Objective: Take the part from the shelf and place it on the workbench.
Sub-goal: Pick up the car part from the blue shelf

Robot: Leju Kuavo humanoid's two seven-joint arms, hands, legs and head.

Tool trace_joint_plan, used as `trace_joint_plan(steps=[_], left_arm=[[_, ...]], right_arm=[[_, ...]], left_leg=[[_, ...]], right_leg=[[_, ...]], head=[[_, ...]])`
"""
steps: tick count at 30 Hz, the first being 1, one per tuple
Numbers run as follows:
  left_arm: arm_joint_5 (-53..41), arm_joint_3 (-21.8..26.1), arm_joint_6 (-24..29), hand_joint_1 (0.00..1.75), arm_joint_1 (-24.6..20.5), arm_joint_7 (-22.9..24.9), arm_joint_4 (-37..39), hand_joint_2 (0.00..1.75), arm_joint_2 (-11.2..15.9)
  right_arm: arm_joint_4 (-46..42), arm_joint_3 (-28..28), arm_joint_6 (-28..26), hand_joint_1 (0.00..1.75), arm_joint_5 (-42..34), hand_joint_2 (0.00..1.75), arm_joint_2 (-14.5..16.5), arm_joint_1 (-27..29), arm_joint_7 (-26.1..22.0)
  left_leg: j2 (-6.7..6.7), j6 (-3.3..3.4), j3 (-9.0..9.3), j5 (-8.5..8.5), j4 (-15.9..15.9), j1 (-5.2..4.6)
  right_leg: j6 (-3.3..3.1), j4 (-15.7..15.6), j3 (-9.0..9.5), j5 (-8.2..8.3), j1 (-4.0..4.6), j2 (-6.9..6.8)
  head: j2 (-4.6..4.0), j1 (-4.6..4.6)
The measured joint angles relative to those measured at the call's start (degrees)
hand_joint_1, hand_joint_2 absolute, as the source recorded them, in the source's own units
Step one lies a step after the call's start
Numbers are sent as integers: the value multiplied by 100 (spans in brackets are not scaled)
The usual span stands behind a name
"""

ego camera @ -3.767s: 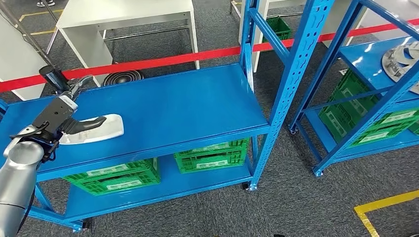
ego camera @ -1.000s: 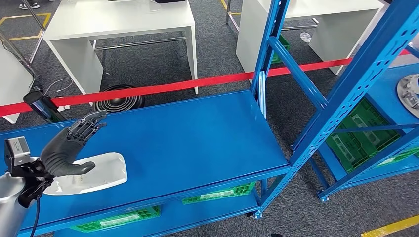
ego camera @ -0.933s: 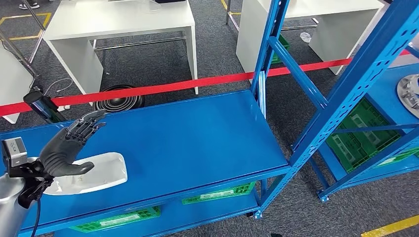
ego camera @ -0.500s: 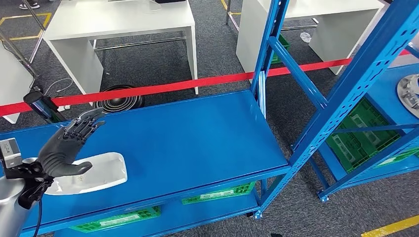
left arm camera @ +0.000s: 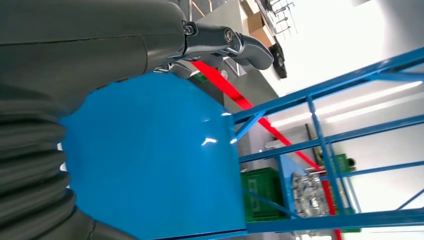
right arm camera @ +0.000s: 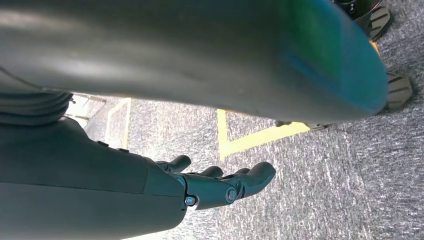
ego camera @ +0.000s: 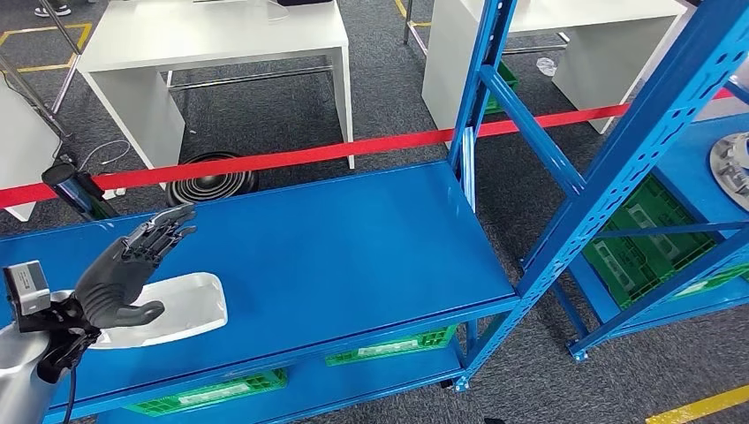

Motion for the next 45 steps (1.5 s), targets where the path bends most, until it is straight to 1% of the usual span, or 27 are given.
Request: trace_joint_plan(steps=[4, 7, 9, 12, 14, 15, 19, 22, 30, 34, 39, 45], left_arm=[[-295, 26, 96, 0, 114, -72, -117, 175, 14], [-666, 46, 328, 0, 255, -78, -241, 175, 76], [-1136, 48, 737, 0, 403, -73, -361, 175, 161], [-2019, 46, 1553, 0, 692, -48, -607, 175, 338], [-2427, 44, 1940, 0, 876, -1, -787, 175, 444], [-2542, 44, 2051, 0, 969, 26, -879, 175, 499], [-2814, 44, 2244, 0, 1285, 121, -1162, 175, 710], [-3095, 38, 2316, 0, 1396, 212, -1261, 175, 802], [-3408, 26, 2382, 0, 1413, 283, -1271, 175, 846], [-3727, -20, 2423, 0, 1367, 373, -1233, 175, 851], [-4058, -114, 2509, 0, 1128, 458, -1022, 175, 820], [-4463, -268, 2834, 0, 799, 587, -596, 175, 806]], right_arm=[[0, -15, -2, 0, 12, 0, 0, 0, 2], [0, -38, -5, 0, 28, 0, 0, 0, 2], [0, -52, -11, 0, 31, 0, 0, 0, -2], [0, -106, -30, 0, 15, 0, 0, 4, -14], [0, -143, -44, 0, 8, 0, 0, 3, -22], [0, -158, -49, 0, 8, 0, 0, 0, -22], [0, -198, -54, 0, 22, 0, 0, 1, 1], [0, -222, -53, 0, 34, 0, 0, -6, 0], [0, -281, -68, 0, 34, 0, 2, -10, 0], [0, -291, -79, 0, 42, 0, 4, -16, 1], [0, -319, -90, 0, 60, 0, 6, -35, 13], [0, -329, -84, 0, 91, 0, 10, -36, 12]], left_leg=[[0, 0, 0, 0, 0, 0], [1, -1, 0, -1, 0, 0], [3, -2, 1, -2, -1, 0], [5, -6, 3, -5, -2, 0], [4, -7, 4, -6, -3, 0], [4, -7, 4, -7, -3, 0], [4, -9, 6, -11, -4, 0], [2, -9, 6, -12, -4, 0], [3, -9, 7, -12, -4, 0], [3, -9, 8, -12, -4, 0], [4, -9, 9, -12, -4, 0], [5, -9, 10, -11, -4, 0]], right_leg=[[0, 0, 1, 0, 0, 0], [0, 0, 1, -1, 0, 1], [-4, 1, 0, -4, 0, 1], [-9, 1, -1, -8, 1, 2], [-11, 1, 0, -10, 1, 2], [-12, 1, 1, -11, 1, 2], [-15, 2, 1, -15, 1, 2], [-14, 2, 1, -18, 1, 1], [-12, 2, 2, -18, 0, 1], [-12, 2, 0, -18, 1, 2], [-12, 2, 0, -18, 1, 2], [-12, 2, 1, -18, 1, 2]], head=[[0, 0], [0, 0], [0, 0], [0, 0], [0, 0], [0, 0], [0, 0], [0, 0], [0, 0], [-1, 0], [0, 0], [-1, 0]])
